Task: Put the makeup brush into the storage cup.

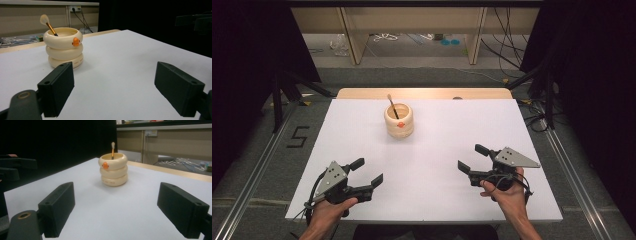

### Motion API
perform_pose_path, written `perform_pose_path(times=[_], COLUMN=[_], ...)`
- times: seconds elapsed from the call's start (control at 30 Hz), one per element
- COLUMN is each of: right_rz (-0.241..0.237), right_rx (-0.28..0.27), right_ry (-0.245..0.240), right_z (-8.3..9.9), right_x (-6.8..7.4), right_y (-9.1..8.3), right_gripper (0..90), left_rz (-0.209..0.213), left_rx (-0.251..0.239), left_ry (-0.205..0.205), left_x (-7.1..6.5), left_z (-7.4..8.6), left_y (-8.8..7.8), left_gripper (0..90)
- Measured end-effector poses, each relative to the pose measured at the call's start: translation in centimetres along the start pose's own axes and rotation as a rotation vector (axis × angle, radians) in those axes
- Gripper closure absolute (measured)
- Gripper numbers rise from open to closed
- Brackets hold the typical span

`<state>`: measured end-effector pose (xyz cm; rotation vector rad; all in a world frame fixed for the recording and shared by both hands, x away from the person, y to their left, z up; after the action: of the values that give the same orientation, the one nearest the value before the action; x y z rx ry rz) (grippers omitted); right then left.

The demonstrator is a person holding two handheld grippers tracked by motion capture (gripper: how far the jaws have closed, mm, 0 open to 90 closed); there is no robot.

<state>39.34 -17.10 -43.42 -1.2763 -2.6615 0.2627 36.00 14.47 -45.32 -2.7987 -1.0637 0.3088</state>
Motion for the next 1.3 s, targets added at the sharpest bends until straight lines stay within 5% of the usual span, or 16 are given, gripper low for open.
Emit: perform_pose_path(times=[1.3], right_rz=[-0.017], right_rx=[0.004], right_ry=[0.009], right_z=[1.3], right_x=[1.3], right_y=[-1.9], right_gripper=[15.4], left_rz=[0.004], left_rx=[0.001], left_ry=[0.000], left_x=[0.0], left_z=[0.0], left_y=[0.0], left_gripper=[15.8])
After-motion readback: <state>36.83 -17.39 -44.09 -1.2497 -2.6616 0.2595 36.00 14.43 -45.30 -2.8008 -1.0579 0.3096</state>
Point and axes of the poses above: each handheld gripper's, and its own axes: y roughly forward along the jaws, z roughly out of its underside, x roughly to its left, the point moved 8 cm from there along y, roughly forward along the jaws, and after that the axes turned 8 degrees about z, right-handed, at the moved point
